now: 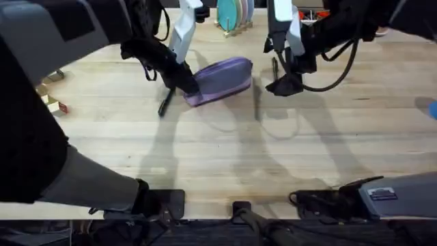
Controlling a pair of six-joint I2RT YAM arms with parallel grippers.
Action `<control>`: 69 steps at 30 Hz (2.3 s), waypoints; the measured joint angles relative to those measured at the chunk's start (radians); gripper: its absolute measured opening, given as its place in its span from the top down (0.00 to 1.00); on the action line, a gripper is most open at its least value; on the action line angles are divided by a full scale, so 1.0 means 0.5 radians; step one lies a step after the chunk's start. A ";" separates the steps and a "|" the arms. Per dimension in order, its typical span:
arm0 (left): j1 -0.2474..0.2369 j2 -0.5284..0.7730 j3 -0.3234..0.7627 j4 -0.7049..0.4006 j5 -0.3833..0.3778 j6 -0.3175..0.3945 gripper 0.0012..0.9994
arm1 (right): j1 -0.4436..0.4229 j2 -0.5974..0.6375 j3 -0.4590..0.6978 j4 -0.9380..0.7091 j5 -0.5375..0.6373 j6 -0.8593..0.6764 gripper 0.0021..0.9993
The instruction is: Unzip the bag, pick up the pens from the table one at a time and place them inside, then zip the bag closed.
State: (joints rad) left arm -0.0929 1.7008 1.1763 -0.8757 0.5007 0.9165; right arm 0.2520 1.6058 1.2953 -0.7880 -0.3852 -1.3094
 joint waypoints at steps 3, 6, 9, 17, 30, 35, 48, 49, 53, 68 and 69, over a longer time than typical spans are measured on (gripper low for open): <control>0.000 0.000 0.000 0.000 0.000 0.000 0.96 | 0.000 0.000 0.000 0.062 -0.025 0.041 0.01; 0.000 0.000 0.000 0.000 0.000 0.000 0.96 | -0.008 0.000 0.000 0.144 -0.047 0.152 0.01; 0.000 0.000 0.000 0.000 0.000 0.000 0.96 | -0.030 0.000 0.014 0.170 -0.064 0.252 0.01; 0.000 0.000 0.000 0.001 0.000 0.000 0.96 | -0.190 0.000 0.089 0.346 -0.273 0.368 0.01; 0.000 0.000 0.000 0.000 0.001 0.000 0.96 | -0.427 0.283 0.102 0.473 -0.763 0.343 0.01; 0.000 0.000 0.000 0.000 0.001 0.000 0.96 | -0.427 0.433 0.102 0.522 -0.816 0.274 0.00; 0.000 0.000 0.000 0.000 0.001 0.000 0.96 | -0.398 0.532 0.102 0.587 -0.847 0.239 0.00; 0.000 0.000 0.000 0.000 0.001 0.000 0.96 | -0.385 0.532 0.102 0.587 -0.847 0.239 0.00; 0.000 0.000 0.000 0.000 0.001 0.000 0.96 | -0.316 0.532 0.102 0.587 -0.847 0.239 0.00; 0.000 0.000 0.000 0.000 0.001 0.000 0.96 | -0.276 0.532 0.102 0.371 -0.847 0.238 0.03; 0.000 0.000 0.000 0.000 0.001 0.000 0.96 | -0.276 0.532 0.102 0.358 -0.847 0.237 0.03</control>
State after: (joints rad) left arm -0.0929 1.7008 1.1763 -0.8757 0.5011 0.9165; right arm 0.1139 1.8717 1.3464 -0.6092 -0.8085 -1.1907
